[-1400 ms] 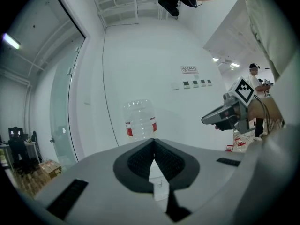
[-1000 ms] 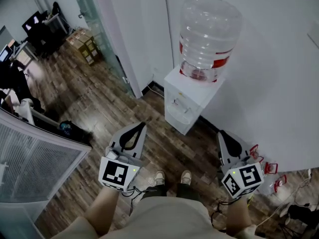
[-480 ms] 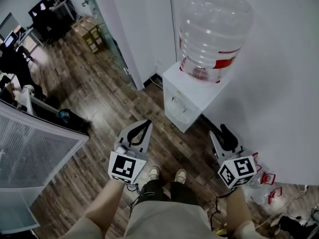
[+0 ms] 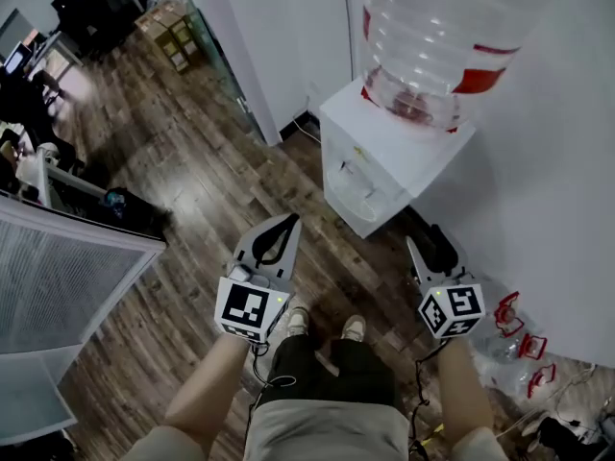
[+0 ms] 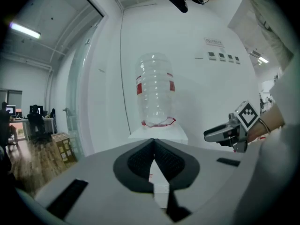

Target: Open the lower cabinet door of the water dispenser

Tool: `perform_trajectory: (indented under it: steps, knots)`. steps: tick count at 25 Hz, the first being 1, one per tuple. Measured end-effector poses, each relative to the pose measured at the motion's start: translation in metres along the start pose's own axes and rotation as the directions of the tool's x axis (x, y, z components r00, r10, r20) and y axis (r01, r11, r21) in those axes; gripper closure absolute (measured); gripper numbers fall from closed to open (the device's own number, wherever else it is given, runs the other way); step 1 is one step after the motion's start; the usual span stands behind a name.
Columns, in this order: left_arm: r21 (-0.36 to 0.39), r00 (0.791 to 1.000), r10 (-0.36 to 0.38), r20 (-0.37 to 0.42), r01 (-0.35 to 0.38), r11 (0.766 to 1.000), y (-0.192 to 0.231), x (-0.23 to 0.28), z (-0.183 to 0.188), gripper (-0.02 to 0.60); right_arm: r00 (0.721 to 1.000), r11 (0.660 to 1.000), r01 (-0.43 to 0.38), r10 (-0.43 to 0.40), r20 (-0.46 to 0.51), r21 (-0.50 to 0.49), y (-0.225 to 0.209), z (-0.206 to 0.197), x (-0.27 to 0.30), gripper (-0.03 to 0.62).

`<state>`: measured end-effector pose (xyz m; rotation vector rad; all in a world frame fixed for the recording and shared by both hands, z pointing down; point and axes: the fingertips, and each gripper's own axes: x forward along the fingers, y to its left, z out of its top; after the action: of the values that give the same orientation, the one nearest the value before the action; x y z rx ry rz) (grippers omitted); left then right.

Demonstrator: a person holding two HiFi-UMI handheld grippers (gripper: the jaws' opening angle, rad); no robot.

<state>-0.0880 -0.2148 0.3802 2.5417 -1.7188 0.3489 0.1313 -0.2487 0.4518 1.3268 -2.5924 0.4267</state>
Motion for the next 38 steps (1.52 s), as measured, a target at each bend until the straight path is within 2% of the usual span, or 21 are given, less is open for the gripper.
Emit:
perform_trajectory:
  steps: [4,8,12,20,27,31,34,38]
  knots:
    - [-0.024,0.999,0.006,-0.035,-0.007,1.0,0.002,0.021,-0.057,0.577,0.999,1.0,0.012,-0.012,-0.032,-0.003,-0.012,-0.057,0.03,0.348]
    - [-0.054,0.999,-0.05,-0.008,0.049,0.997,-0.004,0.039,-0.098,0.577,0.998,0.998,0.049,-0.05,-0.027,-0.044,-0.026,-0.109,0.055,0.353]
    - [-0.043,0.995,-0.096,0.009,0.097,0.994,-0.013,0.053,-0.138,0.577,0.996,0.996,0.064,-0.067,-0.051,-0.063,-0.037,-0.164,0.074,0.352]
    - [-0.077,0.985,-0.172,-0.019,0.171,0.982,-0.015,0.08,-0.235,0.577,0.991,0.994,0.103,-0.104,-0.081,-0.022,-0.049,-0.262,0.117,0.341]
    - [-0.068,0.978,-0.192,-0.079,0.187,0.98,-0.011,0.117,-0.308,0.577,0.988,0.995,0.097,-0.101,-0.117,-0.034,-0.072,-0.319,0.155,0.326]
    - [-0.108,0.977,-0.182,-0.109,0.171,0.979,-0.004,0.131,-0.343,0.577,0.985,0.996,0.08,-0.085,-0.15,-0.042,-0.081,-0.351,0.177,0.308]
    - [-0.134,0.981,-0.171,-0.088,0.158,0.978,0.0,0.143,-0.361,0.576,0.985,0.997,0.077,-0.08,-0.155,-0.031,-0.086,-0.374,0.195,0.301]
    - [-0.152,0.978,-0.204,-0.05,0.195,0.969,-0.007,0.157,-0.381,0.576,0.977,0.995,0.091,-0.098,-0.189,-0.048,-0.095,-0.403,0.219,0.289]
